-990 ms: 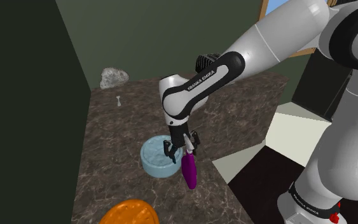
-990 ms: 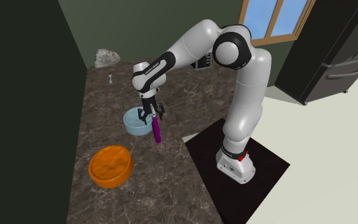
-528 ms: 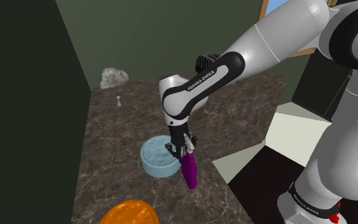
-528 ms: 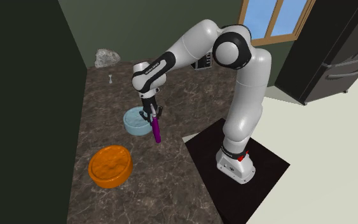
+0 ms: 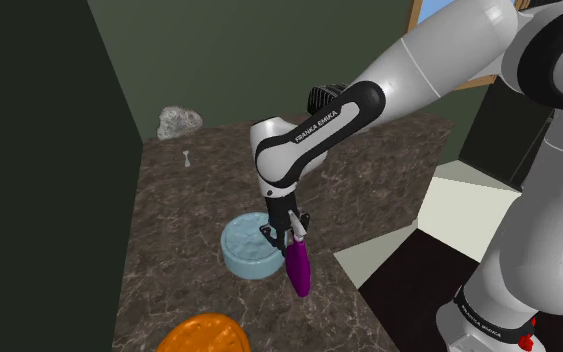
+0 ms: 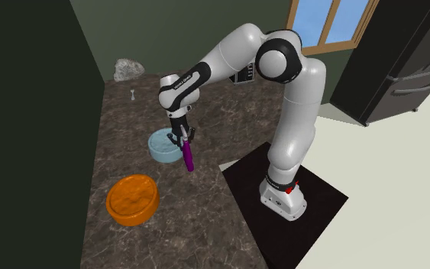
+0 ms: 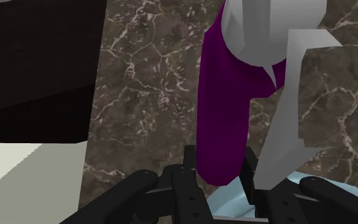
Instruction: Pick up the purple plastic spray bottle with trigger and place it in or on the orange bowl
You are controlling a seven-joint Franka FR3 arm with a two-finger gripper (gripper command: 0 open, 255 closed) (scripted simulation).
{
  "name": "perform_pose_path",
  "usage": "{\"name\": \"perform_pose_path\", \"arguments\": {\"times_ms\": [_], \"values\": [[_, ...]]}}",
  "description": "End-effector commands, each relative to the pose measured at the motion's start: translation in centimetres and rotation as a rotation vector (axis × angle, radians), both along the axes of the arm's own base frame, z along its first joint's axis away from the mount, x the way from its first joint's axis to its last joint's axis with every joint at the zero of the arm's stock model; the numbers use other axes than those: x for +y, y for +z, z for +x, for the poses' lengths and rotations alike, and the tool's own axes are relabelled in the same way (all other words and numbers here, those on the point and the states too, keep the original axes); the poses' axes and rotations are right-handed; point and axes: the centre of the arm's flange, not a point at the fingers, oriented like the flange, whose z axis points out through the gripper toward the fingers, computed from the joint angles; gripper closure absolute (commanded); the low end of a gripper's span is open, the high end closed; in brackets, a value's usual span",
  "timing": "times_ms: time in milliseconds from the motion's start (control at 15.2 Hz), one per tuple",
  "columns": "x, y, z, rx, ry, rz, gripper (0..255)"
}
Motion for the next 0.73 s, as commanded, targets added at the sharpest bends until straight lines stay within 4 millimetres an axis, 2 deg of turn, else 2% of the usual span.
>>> {"name": "perform_pose_path", "arguments": {"times_ms": [0, 660], "values": [[0.0, 0.5, 0.0, 0.002, 0.000, -0.001, 255], [0.0, 5.7, 0.0, 0.002, 0.000, -0.001, 255]]}}
